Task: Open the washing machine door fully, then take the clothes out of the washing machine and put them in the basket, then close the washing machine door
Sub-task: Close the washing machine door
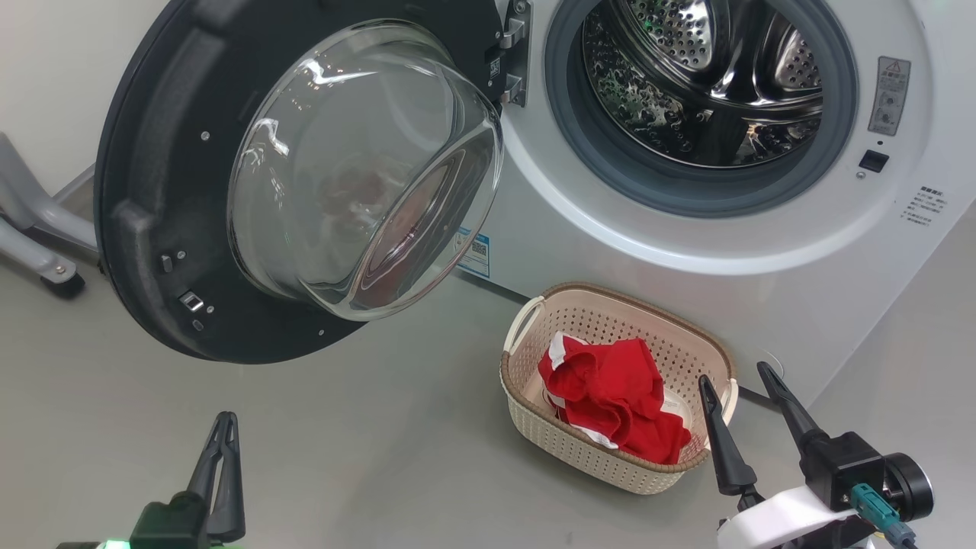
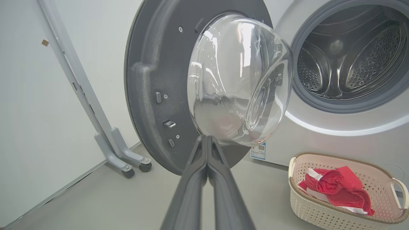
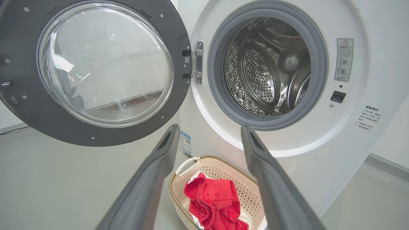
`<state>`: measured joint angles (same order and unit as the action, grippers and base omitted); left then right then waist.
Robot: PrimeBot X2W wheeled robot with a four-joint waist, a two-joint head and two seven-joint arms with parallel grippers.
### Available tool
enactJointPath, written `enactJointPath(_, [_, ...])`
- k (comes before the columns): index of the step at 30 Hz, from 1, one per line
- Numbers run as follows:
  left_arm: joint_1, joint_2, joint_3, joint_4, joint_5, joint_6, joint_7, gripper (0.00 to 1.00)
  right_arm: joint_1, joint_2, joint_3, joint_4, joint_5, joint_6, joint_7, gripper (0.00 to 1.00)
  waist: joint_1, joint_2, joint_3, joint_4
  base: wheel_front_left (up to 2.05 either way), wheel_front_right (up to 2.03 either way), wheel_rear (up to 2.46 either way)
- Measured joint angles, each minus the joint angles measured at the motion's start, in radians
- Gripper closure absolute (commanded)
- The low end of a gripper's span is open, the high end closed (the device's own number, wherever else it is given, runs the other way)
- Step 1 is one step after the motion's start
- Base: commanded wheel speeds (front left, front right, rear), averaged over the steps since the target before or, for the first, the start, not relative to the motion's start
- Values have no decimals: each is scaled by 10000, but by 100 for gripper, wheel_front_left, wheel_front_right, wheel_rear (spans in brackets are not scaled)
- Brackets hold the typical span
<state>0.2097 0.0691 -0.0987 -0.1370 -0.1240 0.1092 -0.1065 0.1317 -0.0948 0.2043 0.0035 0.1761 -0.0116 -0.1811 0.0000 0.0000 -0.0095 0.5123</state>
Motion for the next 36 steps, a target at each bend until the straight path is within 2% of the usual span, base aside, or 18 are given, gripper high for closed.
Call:
enactJointPath(7, [5,-8,-35,-96,-213,0,-2,100,1,2,-2,0,0,-4,0,0,0,0,34,8,0,0,0])
enactJointPath(9, [1,-188,-192,-899,-3064,-719,-105,100,1,-8,-6,-13,0,-12,2,0,0,0,101,30,0,0,0])
enactJointPath(10, [-4,-184,-594,-1708,-7012,-1143,-462,100,1,-19,-12,-44,2,-12,10,0,0,0,163,52,0,0,0])
enactJointPath(17, [43,-188,-1657,-3185,-10387,-1214,-1434,100,0,-33,-44,-203,0,-102,42,0,0,0,314,76,0,0,0])
enactJointPath(21, [18,-203,-596,-3417,-12299,-1653,-1413,100,0,-73,-94,-247,0,-161,44,0,0,0,403,90,0,0,0])
enactJointPath(24, [-189,-201,560,-3442,-13444,-1776,-1411,100,0,-94,-125,-313,0,-180,61,0,0,0,513,100,0,0,0])
enactJointPath(31, [-1283,-90,2631,-3135,-14316,-1843,-1394,100,0,-238,-213,-466,-15,-194,119,0,0,0,788,136,0,0,0])
enactJointPath(36, [-2080,796,3848,-2257,-14964,-1455,-1083,100,-6,-330,-211,-594,-31,-188,190,0,0,0,966,116,0,0,0])
